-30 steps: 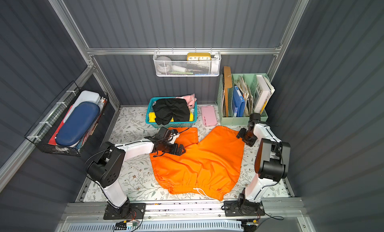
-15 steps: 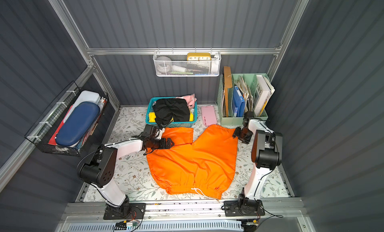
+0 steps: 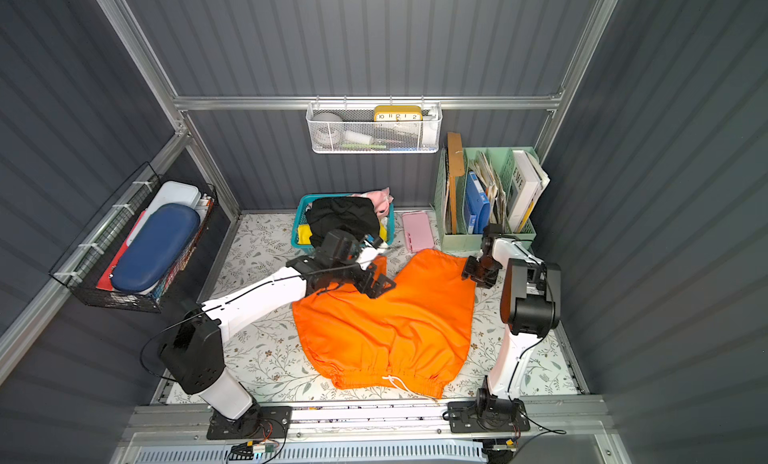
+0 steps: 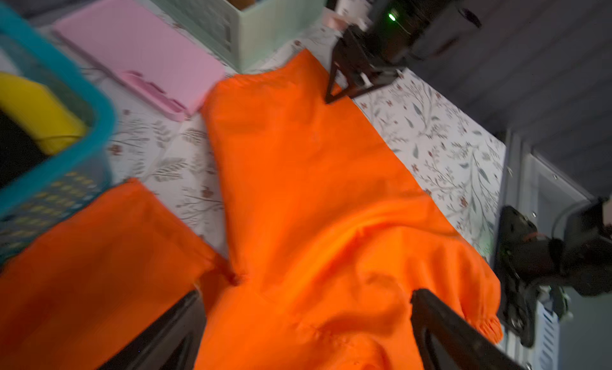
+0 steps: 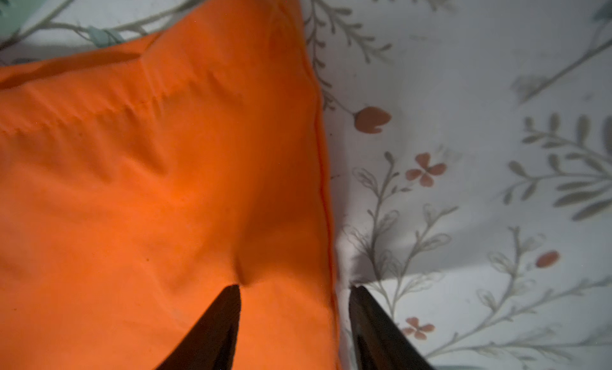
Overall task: Roll up the shorts
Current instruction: Fold the shorts at the center of the board.
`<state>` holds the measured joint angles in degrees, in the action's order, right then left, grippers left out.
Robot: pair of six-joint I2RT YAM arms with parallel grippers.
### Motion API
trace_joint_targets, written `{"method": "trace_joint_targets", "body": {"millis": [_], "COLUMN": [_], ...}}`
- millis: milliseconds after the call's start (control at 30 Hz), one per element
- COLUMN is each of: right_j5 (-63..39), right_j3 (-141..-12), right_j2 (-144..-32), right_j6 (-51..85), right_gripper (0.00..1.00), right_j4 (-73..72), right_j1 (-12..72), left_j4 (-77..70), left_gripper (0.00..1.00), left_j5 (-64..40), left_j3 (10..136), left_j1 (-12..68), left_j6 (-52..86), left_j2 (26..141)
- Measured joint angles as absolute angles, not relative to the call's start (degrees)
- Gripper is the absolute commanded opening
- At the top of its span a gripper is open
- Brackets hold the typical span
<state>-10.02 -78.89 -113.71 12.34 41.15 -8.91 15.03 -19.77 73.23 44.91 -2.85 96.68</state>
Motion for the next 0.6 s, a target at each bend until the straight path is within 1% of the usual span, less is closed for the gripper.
{"method": "trace_joint_targets", "body": {"millis": [67,200,267,300,367,600], "right_j5": [-10.31,-10.92,-11.42,-11.7,-12.19,-12.86], "right_j3": [-79.26,-80.71,-80.79,-80.82,-80.9,-80.93], "right_j2": [-114.34,-115.66,-116.14,-116.36,-116.46,-116.51], "right_j6": [11.77,12.03,12.12,12.08,12.21,12.36], "right_gripper": [0.35,0.26,0.19,0.11,0.01,0.0], "right_j4": [41.25,41.01,40.58,40.53,40.4,40.29], "right_j1": [-8.91,-8.95,-8.97,-8.99,-9.06,-9.06], "left_j4": [16.86,19.4,20.32,20.47,20.38,18.31], "left_gripper": [1.0,1.0,1.0,1.0,1.0,1.0], "left_j5": [-19.0,-16.75,-15.33,-14.46,-12.67,-6.02], "left_j3": [73.28,73.65,75.0,76.01,77.89,82.37], "left_j1": [49.91,57.21,60.45,62.28,65.3,74.41], "left_j6": [-3.99,-4.51,-4.49,-4.49,-4.45,-2.61], "left_j2": [98.35,101.45,103.0,103.83,105.12,111.85]}}
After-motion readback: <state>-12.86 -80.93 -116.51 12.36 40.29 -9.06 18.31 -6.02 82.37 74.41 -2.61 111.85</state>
